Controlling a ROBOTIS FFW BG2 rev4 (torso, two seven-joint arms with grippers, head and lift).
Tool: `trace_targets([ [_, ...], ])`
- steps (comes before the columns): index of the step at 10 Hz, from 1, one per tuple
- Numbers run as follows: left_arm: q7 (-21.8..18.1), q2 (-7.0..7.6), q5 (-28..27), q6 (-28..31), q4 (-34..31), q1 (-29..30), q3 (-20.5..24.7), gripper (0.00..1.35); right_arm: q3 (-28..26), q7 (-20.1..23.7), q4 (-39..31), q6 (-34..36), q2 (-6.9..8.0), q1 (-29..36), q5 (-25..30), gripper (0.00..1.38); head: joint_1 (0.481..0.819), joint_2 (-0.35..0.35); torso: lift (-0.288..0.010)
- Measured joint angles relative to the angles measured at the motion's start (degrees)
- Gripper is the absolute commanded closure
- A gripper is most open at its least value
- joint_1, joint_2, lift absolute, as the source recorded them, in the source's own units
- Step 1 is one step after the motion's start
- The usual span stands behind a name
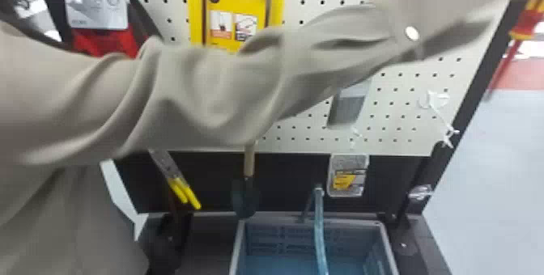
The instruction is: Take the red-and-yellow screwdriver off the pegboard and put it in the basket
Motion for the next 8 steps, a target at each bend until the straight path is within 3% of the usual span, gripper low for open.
trace_targets([
  [2, -5.5, 1.43, -3.3, 11.2, -3.8, -2.0, 2.8, 0.30, 0.0, -0.3, 0.5, 7.1, 0.00, -1.6, -1.5, 0.24, 0.549, 0.000, -0.100],
  [4, -9.5, 1.27, -5.4, 15.4, -5.0, -2.7, 4.8, 0.22, 0.0, 4.4, 5.9, 9.7, 0.00, -5.2, -1.1, 0.24, 0.549, 0.000, -0.100],
  [6, -15.3, -2.10, -9.0, 20.3, -4.8, 0.1, 12.3, 0.15, -0.4, 6.6, 9.9, 12.1, 0.00, -7.9, 0.2, 0.24, 0.549, 0.000, -0.100],
  [7, -18.1, -4.63, -10.3, 23.3, -4.8, 2.1, 17.1, 0.15, -1.1, 4.3, 8.3, 12.2, 0.00, -6.9, 0.0, 0.24, 0.549, 0.000, -0.100],
  [8, -27.8, -7.74, -14.7, 28.7, -5.1, 2.6, 23.6, 0.15, -1.4, 2.2, 5.8, 12.2, 0.00, -5.4, -0.5, 0.24, 0.549, 0.000, -0.100],
])
